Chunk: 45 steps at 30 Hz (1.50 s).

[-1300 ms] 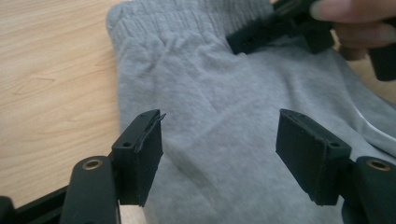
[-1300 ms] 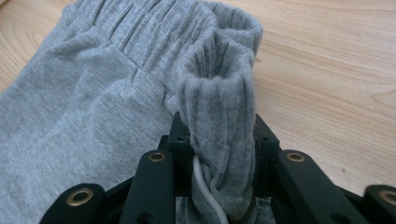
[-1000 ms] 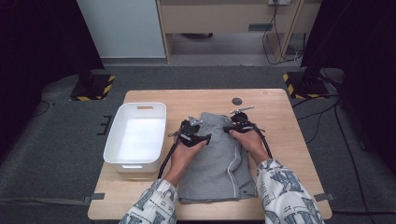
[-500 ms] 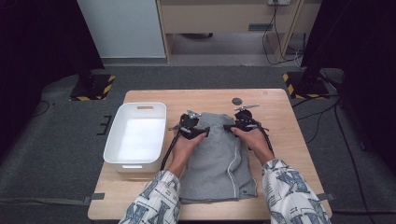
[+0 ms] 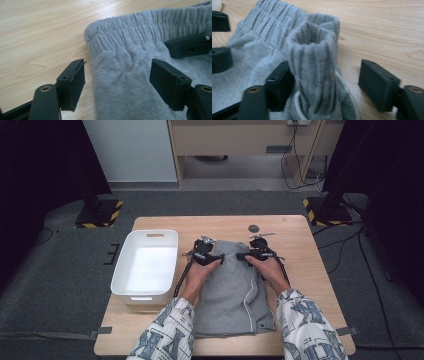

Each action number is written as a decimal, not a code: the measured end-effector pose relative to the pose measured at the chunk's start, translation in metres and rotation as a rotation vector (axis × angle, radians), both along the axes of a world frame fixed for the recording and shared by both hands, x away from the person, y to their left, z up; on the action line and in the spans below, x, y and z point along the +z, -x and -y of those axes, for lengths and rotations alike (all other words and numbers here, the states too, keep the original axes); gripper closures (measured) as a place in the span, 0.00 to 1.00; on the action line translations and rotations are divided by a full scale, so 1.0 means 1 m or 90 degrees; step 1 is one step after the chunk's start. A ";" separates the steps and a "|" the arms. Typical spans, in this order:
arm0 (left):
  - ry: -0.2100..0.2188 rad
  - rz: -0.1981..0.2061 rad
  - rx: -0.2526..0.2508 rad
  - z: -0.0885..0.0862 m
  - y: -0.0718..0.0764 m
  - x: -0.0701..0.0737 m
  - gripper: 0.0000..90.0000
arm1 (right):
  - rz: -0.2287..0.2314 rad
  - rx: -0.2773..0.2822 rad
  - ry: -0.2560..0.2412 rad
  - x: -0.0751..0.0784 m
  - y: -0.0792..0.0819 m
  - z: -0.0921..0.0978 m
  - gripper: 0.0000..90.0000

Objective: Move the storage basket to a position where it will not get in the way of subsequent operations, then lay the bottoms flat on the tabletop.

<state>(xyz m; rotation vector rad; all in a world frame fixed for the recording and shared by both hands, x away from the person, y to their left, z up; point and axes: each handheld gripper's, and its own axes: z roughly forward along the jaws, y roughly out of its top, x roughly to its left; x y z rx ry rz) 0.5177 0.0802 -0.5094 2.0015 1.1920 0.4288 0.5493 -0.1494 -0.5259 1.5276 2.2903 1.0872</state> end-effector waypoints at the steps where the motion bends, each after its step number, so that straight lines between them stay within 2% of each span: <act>1: -0.002 -0.002 -0.001 0.001 -0.001 -0.002 0.31 | -0.002 0.003 -0.001 0.000 0.000 -0.001 0.38; 6: 0.000 -0.014 -0.005 0.001 -0.003 -0.007 0.31 | -0.010 0.028 0.001 0.002 0.001 -0.004 0.60; 9: -0.002 -0.020 -0.016 0.003 -0.004 -0.010 0.32 | -0.007 0.036 0.011 0.002 0.003 -0.006 0.66; 14: 0.002 -0.055 -0.027 0.003 -0.005 -0.018 0.36 | -0.010 0.037 0.011 0.002 0.003 -0.006 0.67; 15: 0.001 -0.046 -0.029 0.003 -0.006 -0.019 0.36 | -0.009 0.037 0.012 0.002 0.003 -0.006 0.67; 19: 0.000 -0.041 -0.022 0.003 -0.007 -0.019 0.39 | -0.008 0.042 0.015 0.002 0.003 -0.006 0.68; 24: 0.034 -0.058 -0.008 -0.003 -0.009 -0.019 0.47 | -0.010 0.042 0.015 0.003 0.003 -0.006 0.68; 26: 0.034 -0.057 -0.011 -0.004 -0.010 -0.019 0.52 | -0.010 0.043 0.015 0.003 0.003 -0.006 0.68; 30: 0.023 -0.049 -0.021 -0.001 -0.009 -0.019 0.57 | -0.011 0.044 0.020 0.003 0.003 -0.007 0.68; 33: 0.005 -0.037 -0.025 0.002 -0.008 -0.019 0.60 | -0.010 0.043 0.022 0.003 0.003 -0.007 0.68; 37: -0.024 -0.035 -0.024 0.008 -0.004 -0.017 0.72 | -0.006 0.043 0.028 0.004 0.004 -0.008 0.70; 42: -0.024 -0.041 -0.011 0.011 -0.004 -0.016 0.87 | 0.007 0.047 0.031 0.007 0.006 -0.009 0.75; 45: -0.031 -0.039 -0.012 0.012 -0.004 -0.014 0.91 | 0.009 0.049 0.033 0.007 0.006 -0.009 0.76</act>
